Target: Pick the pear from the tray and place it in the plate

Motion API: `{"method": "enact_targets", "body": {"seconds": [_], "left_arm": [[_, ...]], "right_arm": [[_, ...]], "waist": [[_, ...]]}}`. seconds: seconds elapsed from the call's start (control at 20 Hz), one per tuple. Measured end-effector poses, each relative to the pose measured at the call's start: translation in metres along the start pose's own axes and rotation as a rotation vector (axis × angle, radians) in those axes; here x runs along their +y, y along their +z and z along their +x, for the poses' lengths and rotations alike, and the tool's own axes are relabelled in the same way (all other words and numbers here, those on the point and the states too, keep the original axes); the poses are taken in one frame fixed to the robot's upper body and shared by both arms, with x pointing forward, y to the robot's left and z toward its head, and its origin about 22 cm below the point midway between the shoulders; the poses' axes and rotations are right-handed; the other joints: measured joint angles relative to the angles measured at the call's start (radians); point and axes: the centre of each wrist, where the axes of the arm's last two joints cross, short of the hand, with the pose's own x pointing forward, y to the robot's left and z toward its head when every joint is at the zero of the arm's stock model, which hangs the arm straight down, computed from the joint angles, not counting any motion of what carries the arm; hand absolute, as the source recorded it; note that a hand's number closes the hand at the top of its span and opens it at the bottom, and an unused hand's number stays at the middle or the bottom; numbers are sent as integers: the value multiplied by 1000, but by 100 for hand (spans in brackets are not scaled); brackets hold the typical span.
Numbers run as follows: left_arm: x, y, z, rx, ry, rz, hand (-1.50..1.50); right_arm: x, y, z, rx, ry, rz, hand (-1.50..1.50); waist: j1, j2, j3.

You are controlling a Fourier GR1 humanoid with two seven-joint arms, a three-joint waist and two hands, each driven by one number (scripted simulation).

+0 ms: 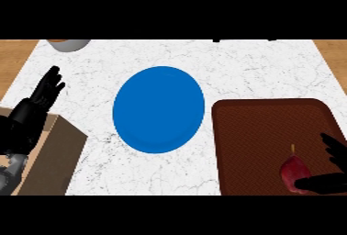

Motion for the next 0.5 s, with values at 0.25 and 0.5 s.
{"method": "enact_targets", "body": {"seconds": [0.25, 0.5], "left_arm": [[-5, -2, 0, -4, -5, 8, 0], [-6, -3, 0, -5, -1, 4, 0]], "right_arm": [[13, -13, -6, 17, 13, 25, -150], [19, -24, -10, 29, 8, 42, -150]], "waist": [[2, -2, 2], [2, -2, 2]]}}
